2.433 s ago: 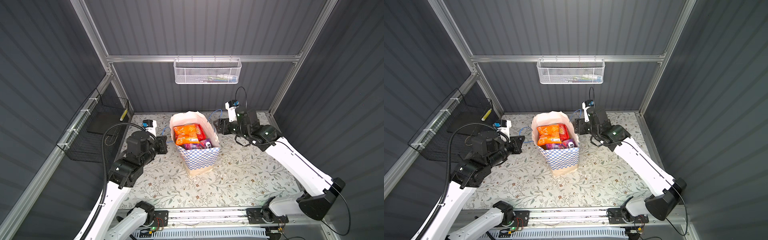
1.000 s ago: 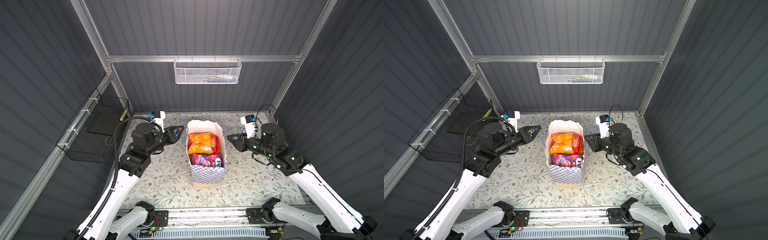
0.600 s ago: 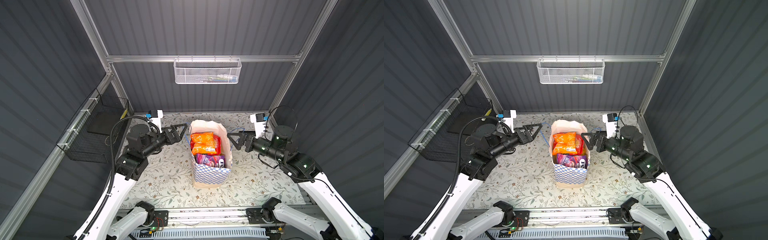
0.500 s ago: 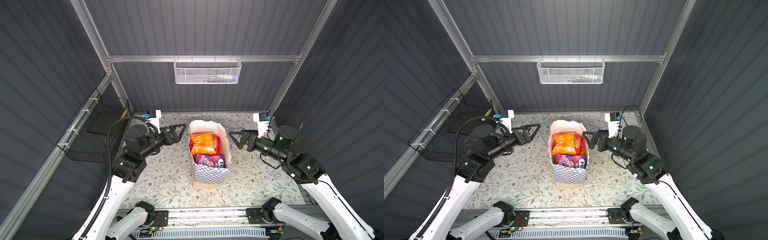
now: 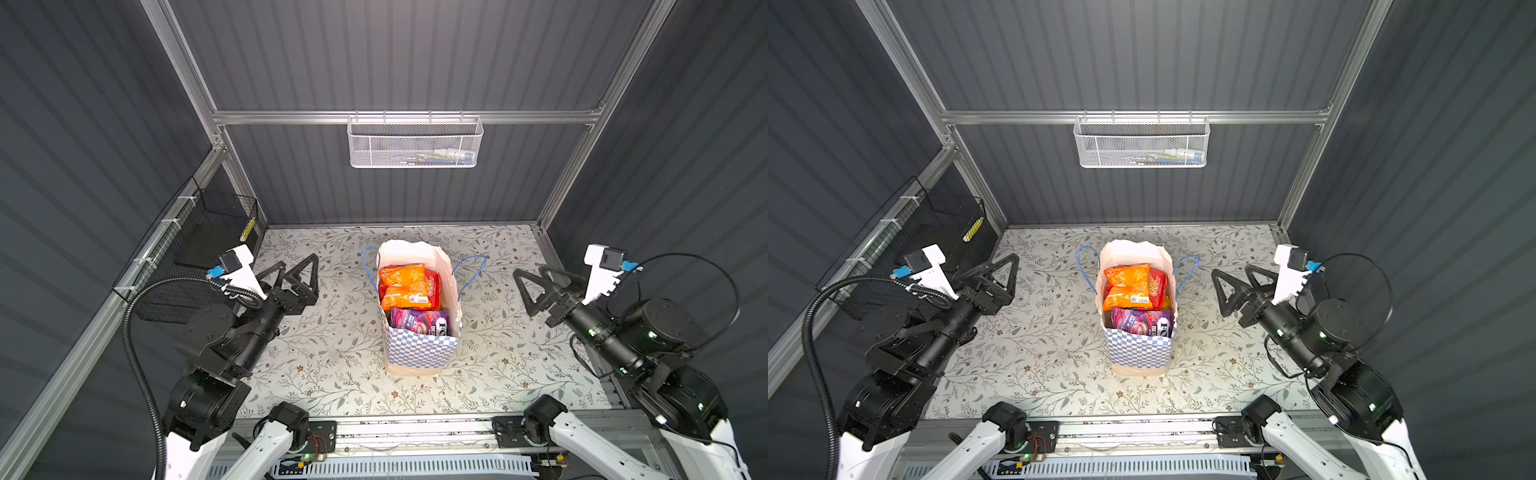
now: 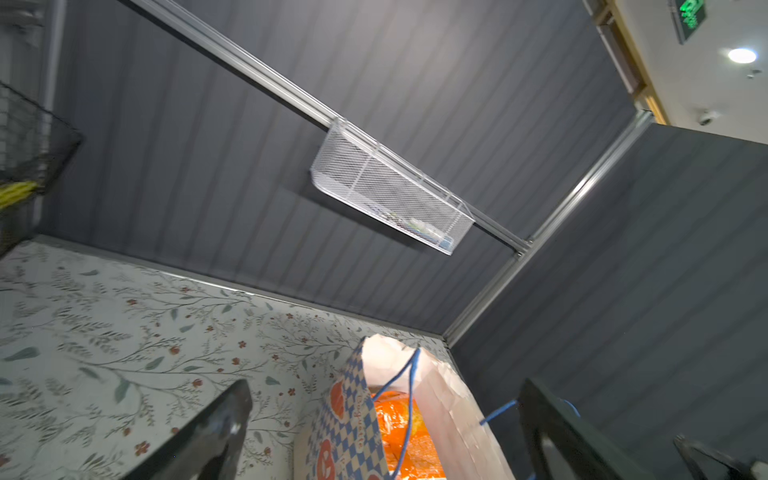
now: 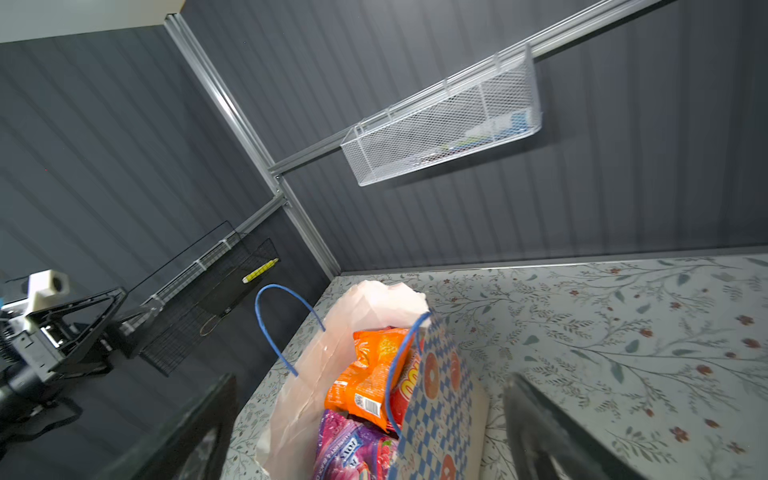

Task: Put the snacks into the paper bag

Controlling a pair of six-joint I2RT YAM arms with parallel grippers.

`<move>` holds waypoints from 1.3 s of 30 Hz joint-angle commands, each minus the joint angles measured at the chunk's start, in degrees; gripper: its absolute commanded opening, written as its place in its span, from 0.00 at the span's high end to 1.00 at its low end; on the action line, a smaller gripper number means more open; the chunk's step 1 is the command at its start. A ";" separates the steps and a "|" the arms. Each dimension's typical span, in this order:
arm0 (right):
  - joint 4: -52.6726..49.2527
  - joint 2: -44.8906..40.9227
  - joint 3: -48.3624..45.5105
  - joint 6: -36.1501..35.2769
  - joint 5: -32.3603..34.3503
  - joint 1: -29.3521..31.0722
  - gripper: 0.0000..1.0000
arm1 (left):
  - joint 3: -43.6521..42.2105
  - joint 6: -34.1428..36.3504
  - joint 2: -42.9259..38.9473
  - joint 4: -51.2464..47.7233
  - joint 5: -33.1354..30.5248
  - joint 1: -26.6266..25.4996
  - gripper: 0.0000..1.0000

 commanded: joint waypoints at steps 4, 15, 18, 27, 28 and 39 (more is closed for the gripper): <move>-4.08 -2.00 -7.13 0.06 15.24 -0.12 0.01 | -6.39 -2.73 2.05 -8.95 -12.90 0.19 0.00; 23.37 -1.97 -34.40 -10.42 32.05 -6.65 0.01 | -30.53 -5.46 13.51 10.29 -38.66 0.29 0.00; 36.30 -1.34 -43.63 -12.60 26.63 -13.62 0.01 | -37.34 -4.50 17.41 21.77 -45.36 0.36 0.00; 57.51 11.21 -56.36 -12.64 14.02 -32.86 0.01 | -42.89 20.75 27.31 47.92 -48.47 2.29 0.00; 62.09 13.10 -58.05 -13.86 14.80 -33.27 0.01 | -43.79 22.31 28.46 50.97 -47.60 3.18 0.00; 81.21 28.07 -60.85 -17.61 14.11 -34.98 0.01 | -46.38 26.92 47.65 71.37 -38.83 10.21 0.00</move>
